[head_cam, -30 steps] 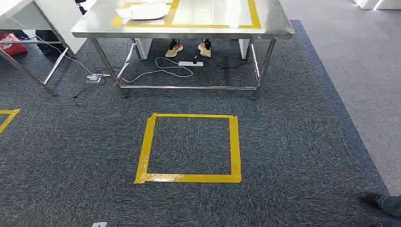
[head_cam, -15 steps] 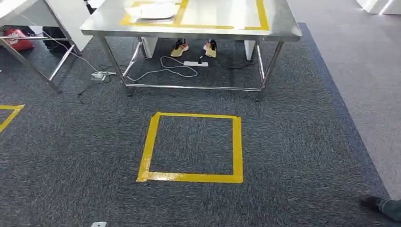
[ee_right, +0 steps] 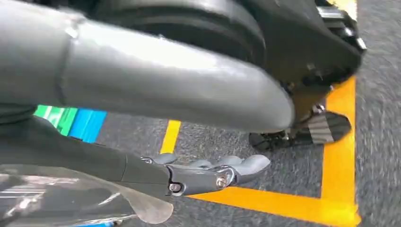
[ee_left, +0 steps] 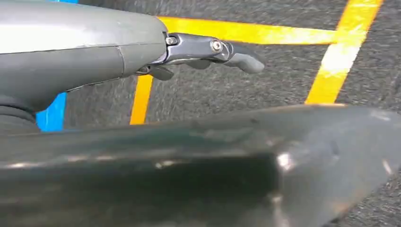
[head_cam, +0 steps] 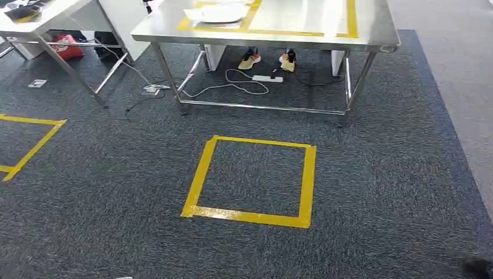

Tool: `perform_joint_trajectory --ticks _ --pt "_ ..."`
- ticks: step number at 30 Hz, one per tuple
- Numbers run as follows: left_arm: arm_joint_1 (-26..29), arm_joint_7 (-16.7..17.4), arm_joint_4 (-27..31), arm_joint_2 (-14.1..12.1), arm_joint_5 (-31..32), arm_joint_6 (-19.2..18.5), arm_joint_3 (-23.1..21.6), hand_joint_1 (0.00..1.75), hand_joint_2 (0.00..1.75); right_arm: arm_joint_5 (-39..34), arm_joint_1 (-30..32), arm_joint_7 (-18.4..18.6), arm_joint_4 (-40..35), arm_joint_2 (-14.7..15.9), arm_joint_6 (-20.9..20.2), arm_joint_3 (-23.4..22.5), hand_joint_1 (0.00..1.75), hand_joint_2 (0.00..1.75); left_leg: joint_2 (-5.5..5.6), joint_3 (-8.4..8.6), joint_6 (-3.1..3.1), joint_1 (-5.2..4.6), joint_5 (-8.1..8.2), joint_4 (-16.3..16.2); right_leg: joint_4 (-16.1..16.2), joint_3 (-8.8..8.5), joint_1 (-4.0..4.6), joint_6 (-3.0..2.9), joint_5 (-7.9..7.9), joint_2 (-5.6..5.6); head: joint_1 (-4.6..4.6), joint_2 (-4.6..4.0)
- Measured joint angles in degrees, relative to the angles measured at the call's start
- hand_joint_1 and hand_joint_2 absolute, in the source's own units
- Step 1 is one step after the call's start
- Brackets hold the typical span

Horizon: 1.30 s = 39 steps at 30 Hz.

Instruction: Take the parts from the cabinet and place them on the table.

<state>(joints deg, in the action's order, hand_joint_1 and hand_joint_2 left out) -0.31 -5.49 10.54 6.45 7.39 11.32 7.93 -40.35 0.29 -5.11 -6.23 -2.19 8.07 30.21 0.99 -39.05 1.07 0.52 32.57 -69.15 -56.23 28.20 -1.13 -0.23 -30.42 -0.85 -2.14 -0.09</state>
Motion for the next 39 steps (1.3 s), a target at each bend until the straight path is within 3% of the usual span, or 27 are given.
perform_joint_trajectory --ticks 2,3,5,6,7,8,11,12,13,14,16,17,18,20,21,23,26,27,29,30,32,33,34,36,37,38,39 --pt "0.02 0.17 0.00 0.13 0.00 0.00 0.00 0.00 0.00 0.04 0.11 0.00 0.00 0.04 0.00 0.13 0.00 0.00 -0.32 -2.46 -0.02 0.01 2.43 -7.05 -0.02 0.12 0.22 -0.03 -0.03 -1.83 0.00 0.00" --pt "0.14 0.24 0.00 0.15 0.00 0.00 0.00 0.00 0.00 0.07 0.07 0.00 0.00 0.04 0.11 0.28 0.00 0.00 -0.37 -1.80 -0.14 0.01 1.55 -6.39 -0.03 0.09 0.33 -0.05 -0.06 -2.62 0.02 0.00" --pt "0.22 0.35 0.00 0.20 0.00 0.13 0.00 0.00 0.00 0.15 -0.16 -0.04 0.00 0.04 0.15 0.39 0.00 0.00 -1.14 3.01 -0.81 -0.09 -2.98 2.42 -0.02 -0.12 0.56 0.00 -0.19 -3.95 0.00 0.00" --pt "0.19 0.35 0.00 0.20 0.00 0.20 0.00 0.00 0.00 0.17 -0.25 -0.09 0.00 0.04 0.15 0.41 0.00 0.00 -2.99 6.14 -1.41 -0.38 -5.19 8.20 0.00 -0.36 0.64 0.06 -0.35 -4.54 0.00 0.00" --pt "0.05 0.35 0.00 0.20 0.00 0.22 0.00 0.00 0.00 0.20 -0.26 -0.11 0.00 0.04 0.13 0.41 0.00 0.00 -6.50 7.73 -1.96 -1.04 -4.65 11.19 0.02 -0.40 0.76 0.24 -0.51 -5.05 -0.04 0.00" --pt "-0.20 0.35 0.00 0.26 0.00 0.24 -0.02 0.00 0.00 0.20 -0.24 -0.11 0.00 0.07 0.15 0.41 0.00 0.00 -6.74 7.79 -2.05 -1.39 -4.63 11.89 -0.24 -0.21 1.14 0.72 -0.79 -5.53 0.07 0.00" --pt "0.02 0.50 0.00 0.52 0.42 1.11 -0.07 0.00 0.00 0.33 -0.35 -0.15 -0.04 0.07 0.04 0.50 0.00 0.00 -4.45 7.03 -2.34 -1.48 -4.81 11.81 0.10 -0.79 1.14 1.49 -0.87 -7.78 -0.02 0.00" --pt "0.01 0.55 0.00 0.57 0.61 1.71 -0.11 0.00 0.00 0.39 -0.35 -0.20 -0.13 0.09 -0.02 0.57 0.00 0.00 -3.63 7.51 -2.81 -0.84 -5.35 12.64 0.02 -0.38 0.98 1.94 -1.46 -7.61 0.11 0.00" --pt "0.02 0.59 0.00 0.66 0.88 2.03 -0.18 0.00 0.00 0.48 -0.44 -0.22 -0.13 0.26 -0.09 0.63 0.00 0.00 -3.12 7.49 -3.09 -0.86 -5.53 12.79 -1.64 0.07 0.86 2.21 -2.94 -3.77 -0.44 0.00" --pt "-0.10 0.66 0.00 0.70 0.96 2.27 -0.24 0.00 0.00 0.50 -0.35 -0.26 -0.11 0.26 -0.09 0.70 0.00 0.00 -2.37 7.25 -3.42 -0.83 -5.74 12.77 -5.38 1.77 0.70 2.30 -5.06 -1.17 -0.55 0.00" --pt "-0.35 0.72 0.00 1.14 1.00 2.40 -0.37 0.00 0.00 0.63 -0.19 -0.24 -0.11 0.46 -0.20 0.87 0.00 0.00 -0.71 6.93 -3.63 -0.94 -5.87 12.75 -15.30 6.56 0.60 2.47 -9.26 0.61 -0.50 0.00" --pt "-0.34 0.87 0.00 1.31 1.03 2.49 -0.42 0.00 0.00 0.83 -0.08 -0.22 -0.11 0.57 -0.22 0.96 0.00 0.00 0.23 6.90 -3.64 -0.97 -5.88 12.68 -18.45 8.28 0.61 2.51 -9.88 0.75 -0.50 0.00" --pt "-0.30 1.18 0.00 1.44 1.09 2.58 -0.50 0.00 0.00 0.87 -0.05 -0.11 -0.11 0.57 -0.24 1.05 0.00 0.00 1.09 6.93 -3.63 -0.98 -5.90 12.63 -18.44 8.58 0.61 2.50 -8.81 0.77 -0.48 0.00" --pt "-0.29 1.94 0.00 1.75 1.55 2.47 -0.96 0.00 0.00 0.98 -0.05 0.33 -0.11 0.78 -0.52 1.44 0.00 0.00 2.93 6.95 -3.57 -0.97 -5.90 12.36 -10.92 5.53 0.52 2.35 -3.48 1.11 -0.48 0.00" --pt "-0.36 2.42 0.00 1.86 1.75 2.01 -1.29 0.00 0.00 1.03 -0.08 0.46 -0.11 0.89 -0.74 1.48 0.00 0.00 3.75 6.99 -3.53 -0.96 -5.88 12.20 -5.37 3.10 0.39 2.23 -0.59 2.32 -0.52 0.00" --pt "-0.68 3.32 0.00 2.01 2.18 1.16 -1.51 0.00 0.00 1.09 -0.03 1.14 -0.09 1.27 -1.11 1.64 0.00 0.00 5.11 6.51 -2.96 -1.23 -5.80 11.48 -0.23 1.21 -0.14 2.01 -0.19 6.67 -0.37 0.00" --pt "-0.43 4.50 -0.02 2.14 2.99 0.74 -2.10 0.00 0.00 1.70 -0.41 2.34 -0.11 1.60 -1.42 2.16 0.00 0.00 7.03 5.83 -1.76 -0.76 -6.46 11.78 -0.77 0.66 0.36 1.40 0.01 4.86 -0.42 0.00" --pt "-0.40 4.83 -0.02 1.99 3.28 0.79 -2.38 0.00 0.00 2.18 -0.44 2.75 -0.15 1.57 -1.38 2.47 0.00 0.00 7.68 5.65 -1.64 -0.93 -6.32 11.46 -0.23 0.59 -0.34 0.87 0.39 3.81 -0.48 0.00" --pt "-0.40 5.64 -0.02 2.16 3.72 0.85 -2.93 0.00 0.00 3.06 -0.42 3.56 -0.15 1.81 -1.22 3.17 0.00 0.00 1.82 3.79 -0.98 -1.18 -3.14 7.36 -0.08 0.38 -0.26 0.28 0.39 2.17 0.44 0.00" --pt "-0.54 5.77 -0.02 2.14 4.09 0.85 -3.02 0.00 0.00 3.41 -0.34 4.00 -0.15 1.81 -1.22 3.48 0.00 0.00 0.45 1.77 -0.63 -0.95 -0.80 2.93 -0.09 0.38 -0.14 0.20 0.33 1.26 0.46 0.00" --pt "-0.72 6.03 -0.02 2.14 4.22 0.83 -3.32 0.00 0.00 4.00 -0.28 4.61 -0.13 1.81 -1.22 4.22 0.00 0.00 -0.29 -2.18 -0.10 -0.54 2.53 -5.75 -0.13 0.41 -0.08 0.14 0.16 -0.78 0.48 0.00" --pt "-0.66 6.19 -0.02 2.14 4.42 0.83 -3.61 0.00 0.00 4.18 -0.35 4.74 -0.15 1.81 -1.18 4.61 0.00 0.00 -0.35 -2.53 0.10 -0.30 2.23 -6.70 -0.13 0.33 -0.08 0.17 0.07 -1.70 0.46 0.00" --pt "-0.55 6.32 -0.02 2.12 4.57 0.83 -3.91 0.00 0.00 4.41 -0.48 4.96 -0.15 1.81 -1.16 4.87 0.00 0.00 -0.49 -1.38 0.19 -0.12 0.54 -4.76 -0.13 0.19 -0.08 0.22 -0.06 -2.52 0.48 0.00" --pt "-0.52 6.40 -0.02 2.03 4.79 0.85 -4.20 0.00 0.00 5.16 -0.74 5.25 -0.31 1.81 -1.05 5.60 0.00 0.00 -1.73 3.90 -0.01 -0.07 -4.56 5.27 -0.13 -0.41 -0.10 0.53 -0.44 -3.87 0.48 0.00" --pt "-0.59 6.51 -0.02 2.03 5.05 0.92 -4.22 0.00 0.00 5.44 -0.86 5.38 -0.39 1.79 -1.03 5.97 0.00 0.00 -4.08 6.51 -0.26 -0.21 -5.95 10.44 -0.13 -0.74 -0.02 0.91 -0.75 -4.46 0.50 0.00" --pt "-0.85 6.64 -0.02 2.03 5.16 0.94 -4.30 0.00 0.00 5.77 -0.96 5.44 -0.44 1.79 -1.01 6.29 0.00 0.00 -5.53 7.05 -0.67 -1.05 -4.84 11.38 -0.23 -0.14 0.45 1.44 -1.08 -5.04 0.56 0.00" --pt "-0.99 6.67 -0.02 2.03 5.14 1.03 -4.37 0.00 0.00 6.05 -1.09 5.46 -0.46 1.79 -1.01 6.60 0.00 0.00 -4.86 6.88 -1.01 -0.84 -4.98 11.31 -0.21 -0.47 0.49 1.71 -1.22 -5.55 0.42 0.00"
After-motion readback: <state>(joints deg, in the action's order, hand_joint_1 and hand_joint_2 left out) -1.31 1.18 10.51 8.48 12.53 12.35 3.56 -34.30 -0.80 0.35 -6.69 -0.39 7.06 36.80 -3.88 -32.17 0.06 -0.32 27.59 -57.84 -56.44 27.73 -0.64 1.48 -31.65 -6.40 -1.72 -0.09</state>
